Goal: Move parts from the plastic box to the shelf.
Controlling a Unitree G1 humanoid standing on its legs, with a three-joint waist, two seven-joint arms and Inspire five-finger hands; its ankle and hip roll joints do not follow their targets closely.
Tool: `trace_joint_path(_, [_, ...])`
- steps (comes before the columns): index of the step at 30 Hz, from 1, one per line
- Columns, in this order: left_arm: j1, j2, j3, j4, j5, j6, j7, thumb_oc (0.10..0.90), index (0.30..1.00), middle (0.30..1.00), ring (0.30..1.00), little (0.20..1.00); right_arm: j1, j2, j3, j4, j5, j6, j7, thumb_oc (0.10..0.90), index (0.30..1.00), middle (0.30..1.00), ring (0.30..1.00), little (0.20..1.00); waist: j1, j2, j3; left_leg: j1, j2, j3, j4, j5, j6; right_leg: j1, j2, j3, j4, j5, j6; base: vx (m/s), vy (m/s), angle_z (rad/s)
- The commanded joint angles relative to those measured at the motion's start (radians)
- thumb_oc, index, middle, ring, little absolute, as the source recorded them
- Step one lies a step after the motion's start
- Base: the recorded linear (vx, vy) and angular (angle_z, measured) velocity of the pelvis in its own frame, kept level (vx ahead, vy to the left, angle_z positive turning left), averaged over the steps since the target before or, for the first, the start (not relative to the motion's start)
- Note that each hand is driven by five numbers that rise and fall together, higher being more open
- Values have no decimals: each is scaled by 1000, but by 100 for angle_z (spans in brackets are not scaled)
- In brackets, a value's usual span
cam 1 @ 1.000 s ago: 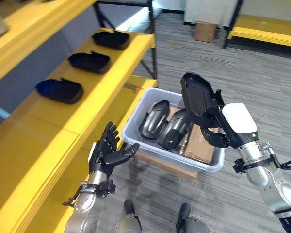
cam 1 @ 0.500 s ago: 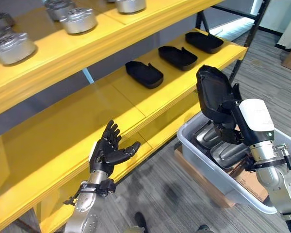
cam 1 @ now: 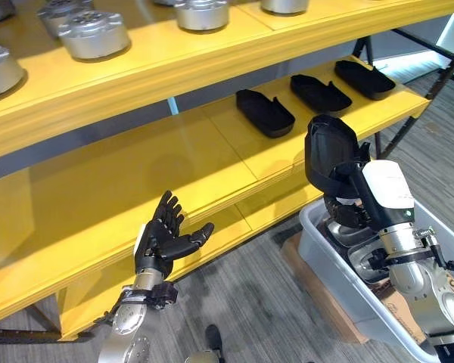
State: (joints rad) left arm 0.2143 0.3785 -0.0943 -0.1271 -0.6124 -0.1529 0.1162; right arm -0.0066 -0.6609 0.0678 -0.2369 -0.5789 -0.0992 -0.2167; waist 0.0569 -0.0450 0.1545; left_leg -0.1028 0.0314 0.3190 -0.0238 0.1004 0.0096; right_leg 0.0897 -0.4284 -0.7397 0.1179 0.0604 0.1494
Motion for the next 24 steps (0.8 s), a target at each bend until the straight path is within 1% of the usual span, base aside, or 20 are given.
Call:
trace_joint_path(1, [-64,40,58,-130,56,-116,2,900,1000,1000,1000,1000,-191,-29,-11,-73,-1,-54,-61,400,300,300,300,300,-22,-3,-51,149,-22,23,-63,-159,11,-34,-20,294,73,165,91,131,258,36])
trace_joint_path(2, [-64,40,58,-130,56,-116,2,900,1000,1000,1000,1000,-191,-29,-11,-72,-1,-54,-61,400,300,300,300,300,-18,-4,-53,147,-23,27,-63,-160,11,-41,-21,299,77,163,91,103,358,56])
trace_joint_path(3, [-82,40,48,-113,57,-122,0,900,1000,1000,1000,1000,-172,-24,-20,-73,2,-59,-64,400,300,300,300,300,-74,24,-18,164,-20,-5,-63,-141,21,-165,126,552,135,54,17,11,184,57])
trace_joint_path(4, [-82,39,47,-113,57,-122,0,900,1000,1000,1000,1000,-171,-24,-21,-74,2,-59,-64,400,300,300,300,300,-69,23,-18,164,-19,0,-63,-142,20,-172,127,559,143,50,16,68,231,81])
trace_joint_path(5, [-86,38,43,-110,78,-120,-9,900,1000,1000,1000,1000,-161,-15,-28,-82,6,-66,-67,400,300,300,300,300,-80,34,-6,178,-27,-23,-63,-146,23,-223,166,604,145,26,4,89,23,42])
trace_joint_path(6, [-88,39,45,-110,84,-119,-13,900,1000,1000,1000,1000,-157,-11,-30,-85,6,-68,-66,400,300,300,300,300,-79,33,-4,183,-31,-28,-63,-150,22,-227,156,602,121,40,9,116,5,48])
trace_joint_path(7, [-87,38,45,-110,85,-121,-16,900,1000,1000,1000,1000,-156,-7,-32,-89,7,-73,-65,400,300,300,300,300,-86,35,3,189,-32,-39,-63,-152,20,-242,152,624,86,69,22,60,-41,18])
trace_joint_path(8, [-86,38,46,-110,85,-121,-17,900,1000,1000,1000,1000,-156,-7,-32,-89,7,-73,-65,400,300,300,300,300,-87,36,3,188,-32,-39,-63,-152,21,-241,152,623,83,72,23,65,-44,25])
trace_joint_path(11, [-91,36,50,-102,93,-122,-11,900,1000,1000,1000,1000,-147,-9,-40,-85,-4,-73,-65,400,300,300,300,300,-102,32,9,203,-29,-61,-63,-156,12,-278,153,702,-9,117,46,92,-36,35])
trace_joint_path(12, [-92,36,50,-102,93,-122,-11,900,1000,1000,1000,1000,-147,-9,-40,-85,-4,-73,-65,400,300,300,300,300,-101,32,9,203,-29,-61,-63,-156,12,-278,153,702,-10,118,46,134,-78,37])
trace_joint_path(13, [-98,36,47,-94,95,-123,-13,900,1000,1000,1000,1000,-135,-9,-52,-87,-10,-72,-64,400,300,300,300,300,-106,25,10,221,-28,-77,-63,-168,3,-286,132,725,-69,142,63,156,-94,45])
trace_joint_path(14, [-99,38,47,-94,101,-124,-16,900,1000,1000,1000,1000,-125,-9,-60,-92,-14,-75,-63,400,300,300,300,300,-112,21,7,234,-28,-83,-63,-174,-1,-283,126,726,-92,154,71,269,-181,55])
trace_joint_path(15, [-101,37,48,-91,107,-126,-14,900,1000,1000,1000,1000,-123,-12,-68,-92,-19,-75,-66,400,300,300,300,300,-111,11,1,258,-28,-87,-63,-185,-9,-287,117,709,-113,179,83,167,-121,61])
trace_joint_path(16, [-101,37,48,-91,107,-126,-13,900,1000,1000,1000,1000,-122,-11,-68,-92,-19,-75,-66,400,300,300,300,300,-114,12,3,260,-28,-90,-63,-185,-9,-281,116,705,-117,181,84,171,-140,62])
trace_joint_path(17, [-101,36,46,-89,108,-124,-15,900,1000,1000,1000,1000,-120,-18,-72,-92,-20,-76,-66,400,300,300,300,300,-115,5,-4,272,-28,-96,-63,-190,-12,-273,117,708,-115,187,86,112,-97,65])
trace_joint_path(18, [-101,32,42,-88,105,-122,-16,900,1000,1000,1000,1000,-111,-23,-80,-91,-20,-77,-65,400,300,300,300,300,-120,-1,-9,283,-29,-107,-63,-194,-15,-257,118,715,-111,182,87,170,-177,57])
trace_joint_path(19, [-105,27,34,-85,101,-119,-19,900,1000,1000,1000,1000,-106,-28,-87,-90,-19,-80,-63,400,300,300,300,300,-125,-10,-21,292,-23,-121,-63,-201,-22,-240,129,744,-100,161,88,170,-170,45])
trace_joint_path(22, [-97,13,31,-84,98,-116,-24,900,1000,1000,1000,1000,-98,-38,-101,-95,-7,-85,-56,400,300,300,300,300,-121,-12,-40,317,5,-141,-63,-202,-36,-221,142,731,-70,128,82,141,-207,20])
trace_joint_path(23, [-97,10,27,-81,96,-114,-25,900,1000,1000,1000,1000,-99,-41,-101,-95,0,-88,-55,400,300,300,300,300,-121,-9,-42,321,19,-149,-63,-198,-42,-216,151,719,-58,112,75,105,-253,17])
trace_joint_path(24, [-97,9,24,-83,90,-113,-28,900,1000,1000,1000,1000,-102,-48,-102,-98,6,-92,-54,400,300,300,300,300,-119,-6,-48,322,37,-156,-63,-192,-51,-205,166,702,-50,83,65,89,-238,27])
